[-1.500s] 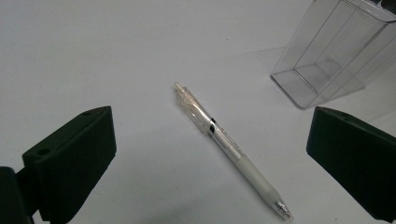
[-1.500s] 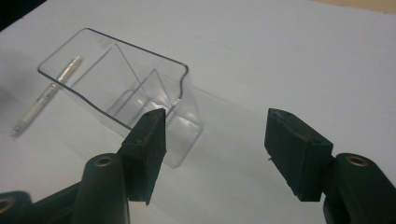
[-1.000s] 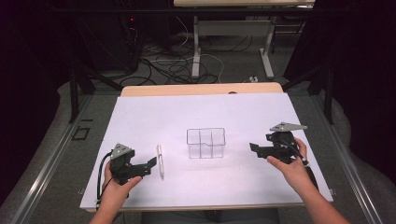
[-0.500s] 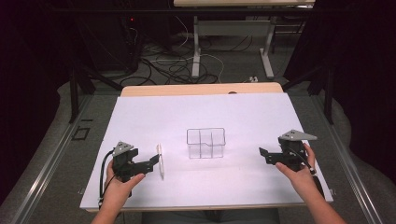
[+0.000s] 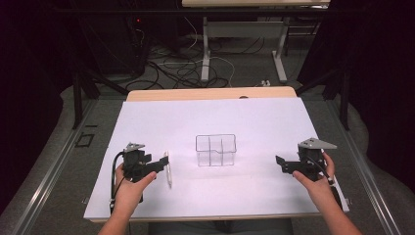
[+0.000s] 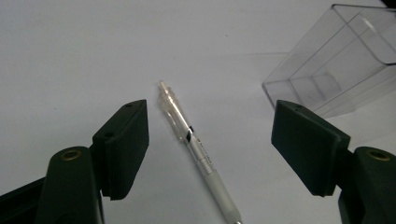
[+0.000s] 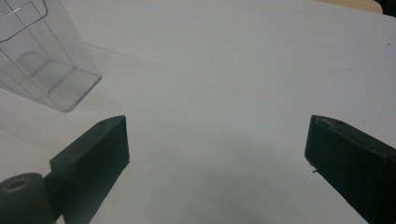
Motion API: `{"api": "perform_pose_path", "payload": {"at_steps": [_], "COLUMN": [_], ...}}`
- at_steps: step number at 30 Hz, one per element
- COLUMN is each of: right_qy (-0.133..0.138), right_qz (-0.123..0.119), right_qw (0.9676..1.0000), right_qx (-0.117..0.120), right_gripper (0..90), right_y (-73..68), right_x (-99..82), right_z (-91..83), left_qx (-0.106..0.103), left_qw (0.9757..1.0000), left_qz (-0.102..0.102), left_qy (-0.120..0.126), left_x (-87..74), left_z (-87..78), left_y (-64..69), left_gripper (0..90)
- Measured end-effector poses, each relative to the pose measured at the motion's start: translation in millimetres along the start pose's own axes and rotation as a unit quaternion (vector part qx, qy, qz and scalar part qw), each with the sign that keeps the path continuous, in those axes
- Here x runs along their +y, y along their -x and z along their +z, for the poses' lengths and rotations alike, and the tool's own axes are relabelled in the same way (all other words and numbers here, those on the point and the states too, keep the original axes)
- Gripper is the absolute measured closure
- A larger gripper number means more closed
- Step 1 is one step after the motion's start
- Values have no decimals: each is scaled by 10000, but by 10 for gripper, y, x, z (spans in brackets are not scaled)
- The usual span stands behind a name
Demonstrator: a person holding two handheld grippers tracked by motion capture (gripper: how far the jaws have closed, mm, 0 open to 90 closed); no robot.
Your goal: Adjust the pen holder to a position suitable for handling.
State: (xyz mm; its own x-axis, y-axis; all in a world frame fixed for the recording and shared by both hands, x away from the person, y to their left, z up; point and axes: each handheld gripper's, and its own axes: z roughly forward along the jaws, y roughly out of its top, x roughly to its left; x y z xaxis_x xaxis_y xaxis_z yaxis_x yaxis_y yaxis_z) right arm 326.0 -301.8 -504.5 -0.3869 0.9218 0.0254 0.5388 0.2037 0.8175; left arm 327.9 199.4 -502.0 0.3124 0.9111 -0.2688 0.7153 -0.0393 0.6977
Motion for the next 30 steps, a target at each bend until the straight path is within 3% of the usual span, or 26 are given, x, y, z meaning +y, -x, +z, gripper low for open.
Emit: {"api": "perform_pose_path", "payload": {"at_steps": [3, 6, 8, 11, 16, 25, 30], "right_qy": [-16, -50, -49, -50, -47, -72, -81], "right_qz": [11, 10, -10, -7, 33, 64, 46], "right_qw": [10000, 10000, 10000, 10000, 10000, 9999, 9999], "right_qx": [-2, 14, 15, 25, 33, 40, 59], "right_gripper": [61, 63, 64, 66, 69, 70, 70], "right_y": [-13, -25, -27, -28, -8, 9, 4], "right_x": [-6, -12, -13, -14, -20, -33, -34], "right_z": [11, 20, 24, 25, 28, 40, 41], "left_qx": [-2, 31, 89, 97, 161, 206, 241], "left_qw": [9999, 9993, 9977, 9959, 9925, 9865, 9858], "left_qz": [-71, -280, -538, -720, -997, -1291, -1180], "left_qy": [-140, -244, -405, -541, -689, -985, -1173], "left_x": [37, 64, 89, 125, 151, 56, 27], "left_z": [32, 59, 64, 87, 164, 352, 400], "left_y": [27, 52, 71, 76, 78, 28, 45], "left_gripper": [319, 348, 370, 432, 434, 538, 590]}}
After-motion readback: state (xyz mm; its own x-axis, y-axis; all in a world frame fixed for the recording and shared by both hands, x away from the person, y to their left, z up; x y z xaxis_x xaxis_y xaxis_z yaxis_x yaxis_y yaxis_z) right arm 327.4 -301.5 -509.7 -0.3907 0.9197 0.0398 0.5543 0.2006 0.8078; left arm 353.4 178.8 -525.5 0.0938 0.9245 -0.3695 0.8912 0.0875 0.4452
